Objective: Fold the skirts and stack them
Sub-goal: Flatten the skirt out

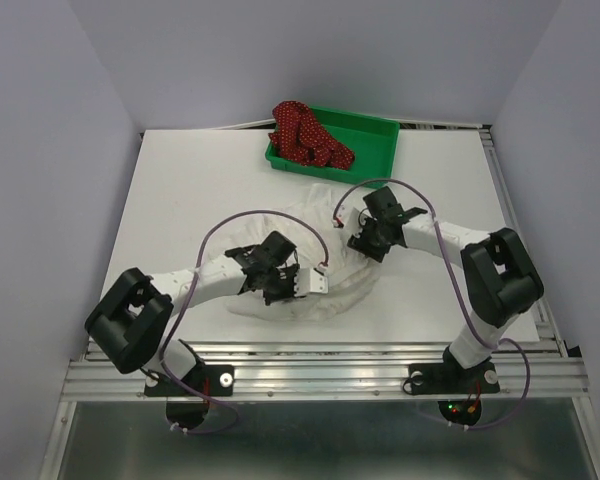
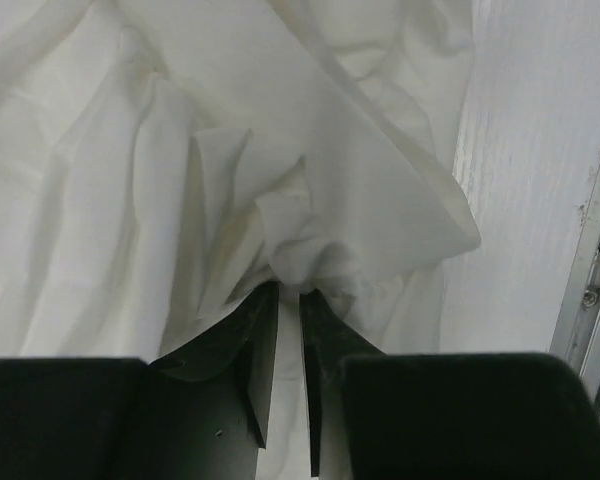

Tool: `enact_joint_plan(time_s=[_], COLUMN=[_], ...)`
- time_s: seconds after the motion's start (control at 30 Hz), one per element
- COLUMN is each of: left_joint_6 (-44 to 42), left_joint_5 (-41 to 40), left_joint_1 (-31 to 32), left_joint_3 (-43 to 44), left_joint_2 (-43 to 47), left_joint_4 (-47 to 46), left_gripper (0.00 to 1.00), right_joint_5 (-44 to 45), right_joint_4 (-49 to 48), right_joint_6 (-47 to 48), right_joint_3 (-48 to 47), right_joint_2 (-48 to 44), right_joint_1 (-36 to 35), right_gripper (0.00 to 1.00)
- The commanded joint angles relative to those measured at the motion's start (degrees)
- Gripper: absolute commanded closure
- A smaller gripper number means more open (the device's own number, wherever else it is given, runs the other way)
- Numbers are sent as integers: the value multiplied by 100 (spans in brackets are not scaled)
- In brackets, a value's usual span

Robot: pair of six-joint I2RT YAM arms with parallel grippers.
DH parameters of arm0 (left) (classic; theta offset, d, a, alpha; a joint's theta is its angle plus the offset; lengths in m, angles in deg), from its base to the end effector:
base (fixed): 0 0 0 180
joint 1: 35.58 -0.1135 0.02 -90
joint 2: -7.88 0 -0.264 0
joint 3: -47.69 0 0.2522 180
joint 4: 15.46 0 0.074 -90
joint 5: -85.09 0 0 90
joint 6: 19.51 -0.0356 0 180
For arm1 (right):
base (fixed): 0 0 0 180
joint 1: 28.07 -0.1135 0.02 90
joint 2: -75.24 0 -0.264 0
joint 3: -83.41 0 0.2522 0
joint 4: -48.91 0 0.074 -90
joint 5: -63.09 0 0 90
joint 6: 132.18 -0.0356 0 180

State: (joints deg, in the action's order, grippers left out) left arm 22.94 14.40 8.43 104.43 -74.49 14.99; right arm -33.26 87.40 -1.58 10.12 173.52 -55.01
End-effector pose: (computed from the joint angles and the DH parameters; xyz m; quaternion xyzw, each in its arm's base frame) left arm 0.1877 -0.1977 0.1768 0.7099 0.6226 -0.1515 0.2924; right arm 0.2973 0.1555 0.1703 -0.5508 0.8008 0.0263 0.2338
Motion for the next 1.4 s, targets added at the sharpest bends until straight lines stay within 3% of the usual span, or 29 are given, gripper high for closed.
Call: enact_joint_plan(time_s=[0.0, 0.03, 0.13, 0.27, 0.37, 0.47, 0.53, 0.67, 0.8, 0.83, 1.17, 1.37], left_joint_6=[-9, 183, 815, 2018, 2521, 2620, 2418, 2084, 1908, 1864, 1784, 1846], left_joint_5=[510, 843, 1180, 761, 512, 1003, 865, 4, -516, -629, -621, -806], left_joint_1=[177, 283, 257, -163, -715, -885, -483, 379, 960, 1134, 1338, 1619], left_joint_3=[596, 832, 1106, 1160, 1265, 1345, 1135, 704, 492, 440, 263, 272], left_joint_2=[-51, 53, 501, 1502, 1601, 1496, 1566, 1610, 1347, 1216, 846, 696], left_joint_4=[123, 255, 160, -209, -114, 376, 441, 397, 335, 326, 72, -43], left_gripper=[72, 65, 56, 43, 42, 38, 34, 29, 27, 22, 16, 15], right_joint_5=[126, -92, -322, -1033, -1079, -834, -789, -1482, -2211, -2369, -3188, -3495], right_joint_4=[-1347, -1392, -1348, 52, 1161, 1683, 1667, 332, 269, 260, 357, -90], right_joint_6=[615, 668, 853, 293, -166, 324, 1412, 3465, 4593, 4771, 6477, 6715], right_joint_3=[-296, -331, -367, -927, -1578, -1668, -1370, 332, 469, 460, 537, 960], right_joint_2=[-291, -527, -984, -1531, -1234, -1039, -1222, -2154, -2024, -1893, -1259, -1223], right_joint_1=[258, 311, 312, 312, 312, 312, 312, 733, 1172, 1173, 1226, 1226], right_gripper=[44, 41, 37, 36, 37, 39, 34, 19, 15, 14, 9, 11])
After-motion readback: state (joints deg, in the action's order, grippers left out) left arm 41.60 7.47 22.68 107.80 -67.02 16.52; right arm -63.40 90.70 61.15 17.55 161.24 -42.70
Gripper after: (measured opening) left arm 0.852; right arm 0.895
